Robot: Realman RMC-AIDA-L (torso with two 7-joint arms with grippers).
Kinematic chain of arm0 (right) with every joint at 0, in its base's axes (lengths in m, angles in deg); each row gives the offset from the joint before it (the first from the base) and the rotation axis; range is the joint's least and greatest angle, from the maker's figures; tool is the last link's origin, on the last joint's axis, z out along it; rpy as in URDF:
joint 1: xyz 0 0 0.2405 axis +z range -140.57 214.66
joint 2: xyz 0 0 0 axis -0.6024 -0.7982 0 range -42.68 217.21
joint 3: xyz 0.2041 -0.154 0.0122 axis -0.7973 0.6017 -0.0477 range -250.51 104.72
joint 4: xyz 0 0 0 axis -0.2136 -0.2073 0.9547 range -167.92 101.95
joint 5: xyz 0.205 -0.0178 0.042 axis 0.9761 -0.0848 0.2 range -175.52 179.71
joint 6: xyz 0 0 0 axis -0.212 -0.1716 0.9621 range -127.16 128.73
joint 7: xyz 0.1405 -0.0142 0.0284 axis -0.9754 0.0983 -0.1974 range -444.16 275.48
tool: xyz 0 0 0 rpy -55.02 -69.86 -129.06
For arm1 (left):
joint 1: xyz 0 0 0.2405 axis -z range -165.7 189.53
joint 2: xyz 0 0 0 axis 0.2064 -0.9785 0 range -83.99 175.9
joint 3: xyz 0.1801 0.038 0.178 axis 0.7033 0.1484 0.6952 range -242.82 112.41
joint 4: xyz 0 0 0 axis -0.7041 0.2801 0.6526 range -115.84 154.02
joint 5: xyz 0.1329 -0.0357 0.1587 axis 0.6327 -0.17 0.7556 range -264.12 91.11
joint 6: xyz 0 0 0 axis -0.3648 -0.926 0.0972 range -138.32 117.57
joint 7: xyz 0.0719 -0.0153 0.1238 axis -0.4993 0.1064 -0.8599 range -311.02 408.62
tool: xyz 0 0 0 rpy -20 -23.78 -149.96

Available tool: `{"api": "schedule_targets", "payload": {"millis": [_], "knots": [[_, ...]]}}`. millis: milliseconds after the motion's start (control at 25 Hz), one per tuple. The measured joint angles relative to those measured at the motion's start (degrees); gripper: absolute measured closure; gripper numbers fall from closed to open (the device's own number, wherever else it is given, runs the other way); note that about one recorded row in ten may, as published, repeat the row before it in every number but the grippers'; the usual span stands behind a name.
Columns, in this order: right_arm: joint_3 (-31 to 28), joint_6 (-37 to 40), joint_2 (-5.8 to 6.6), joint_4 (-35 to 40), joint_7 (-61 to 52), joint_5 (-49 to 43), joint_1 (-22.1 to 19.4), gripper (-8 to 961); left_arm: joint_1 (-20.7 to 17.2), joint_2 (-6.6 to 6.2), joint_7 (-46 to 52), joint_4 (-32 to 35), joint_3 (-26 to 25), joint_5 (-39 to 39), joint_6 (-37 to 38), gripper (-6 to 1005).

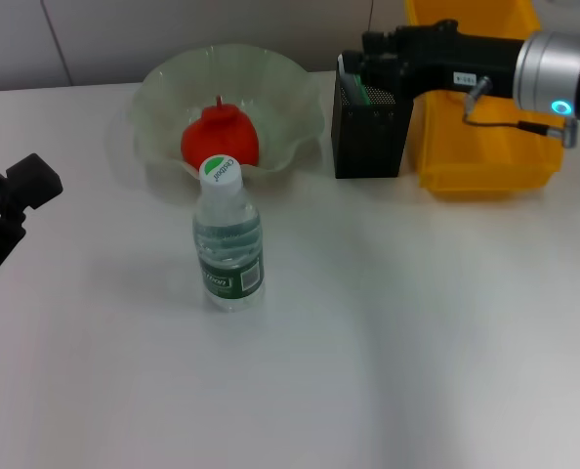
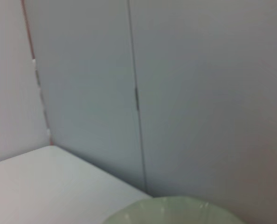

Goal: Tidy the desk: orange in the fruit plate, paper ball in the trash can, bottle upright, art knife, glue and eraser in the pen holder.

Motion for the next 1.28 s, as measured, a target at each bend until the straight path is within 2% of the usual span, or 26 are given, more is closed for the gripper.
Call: {"api": "schedule_targets", "payload": {"millis": [240,360,400,640,840,1040,1280], "knots": [[0.0,6.2,-0.21,5.4,-3.6,-1.2,-3.2,587,0.3,-0.2,0.4,-0.1,0.3,0.0,-0.8,975],[0.1,10.9,-0.29,9.1,-5.6,-1.1,-5.5,586,0.4,-0.32,0.4,-0.1,0.3,0.0,-1.6,975],[0.1,14.6,-0.3,11.3,-7.0,-1.1,-6.9,586,0.4,-0.38,0.5,-0.1,0.4,0.0,-1.9,975],[-0.4,23.2,-0.3,17.1,-10.7,-0.9,-10.4,427,0.5,-0.49,2.5,-0.2,0.6,0.1,-2.3,975],[-0.6,29.5,-0.35,22.0,-12.3,0.0,-13.8,343,0.6,-0.6,5.6,-0.9,1.5,0.8,-2.1,760],[-1.1,35.1,-0.43,25.2,-12.4,1.6,-17.1,296,0.6,-0.23,9.2,-1.9,1.8,2.2,-1.2,613],[-4.8,45.6,-0.57,28.2,-12.5,1.7,-19.2,272,0.6,0.28,13.5,-4.8,2.0,5.1,-1.0,419]]}}
